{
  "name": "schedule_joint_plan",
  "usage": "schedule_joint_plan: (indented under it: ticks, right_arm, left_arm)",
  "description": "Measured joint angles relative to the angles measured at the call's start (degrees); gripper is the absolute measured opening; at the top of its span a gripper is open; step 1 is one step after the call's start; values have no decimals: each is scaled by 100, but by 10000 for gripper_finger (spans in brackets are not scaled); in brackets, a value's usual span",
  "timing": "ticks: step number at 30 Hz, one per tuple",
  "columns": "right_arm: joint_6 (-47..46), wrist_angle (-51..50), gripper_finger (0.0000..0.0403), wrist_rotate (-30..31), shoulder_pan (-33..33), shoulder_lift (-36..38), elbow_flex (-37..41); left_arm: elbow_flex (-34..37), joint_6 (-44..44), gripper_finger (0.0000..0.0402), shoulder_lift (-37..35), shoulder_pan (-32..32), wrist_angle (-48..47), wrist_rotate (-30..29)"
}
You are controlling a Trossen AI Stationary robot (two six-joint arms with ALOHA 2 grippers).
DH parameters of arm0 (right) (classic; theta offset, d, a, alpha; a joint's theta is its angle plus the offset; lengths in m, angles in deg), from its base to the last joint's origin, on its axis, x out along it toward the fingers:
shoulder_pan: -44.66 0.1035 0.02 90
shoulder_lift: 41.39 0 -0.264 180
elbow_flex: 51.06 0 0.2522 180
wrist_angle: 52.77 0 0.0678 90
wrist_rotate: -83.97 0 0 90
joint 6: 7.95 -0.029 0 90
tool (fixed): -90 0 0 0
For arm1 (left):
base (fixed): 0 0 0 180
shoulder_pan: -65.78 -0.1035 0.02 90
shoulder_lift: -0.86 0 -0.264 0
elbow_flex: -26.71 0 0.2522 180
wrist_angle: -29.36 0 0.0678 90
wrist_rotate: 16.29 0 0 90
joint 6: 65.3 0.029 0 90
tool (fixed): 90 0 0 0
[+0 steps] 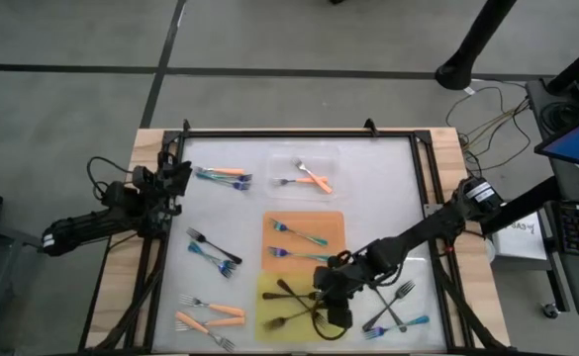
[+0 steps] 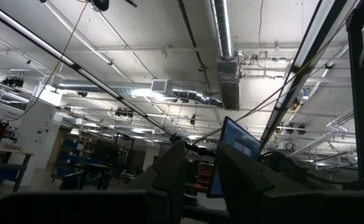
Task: Sort silverware by color (type)
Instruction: Put the blue fork into the orange bin
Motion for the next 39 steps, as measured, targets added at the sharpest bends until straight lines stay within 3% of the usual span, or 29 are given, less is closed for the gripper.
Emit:
schedule_joint_plan:
  ticks: [8,12,18,25,39]
  right_arm:
    - [-1069,-2239,93,-179,458,42,-434]
    - [-1700,-2827,87,-180,896,60,-317]
    - [-2068,-2611,76,-35,1626,4,-170]
    - [-1764,-2553,75,120,2247,-308,-117]
    - [-1293,-2253,69,-123,2366,-1000,-112]
  left_arm:
    - [0,0,75,0,2,-2,0]
    - [1,0,75,0,1,-2,-1]
    - [0,0,75,0,2,-4,0]
    - [2,0,75,2,2,-7,0]
    - [2,0,75,2,2,-31,0]
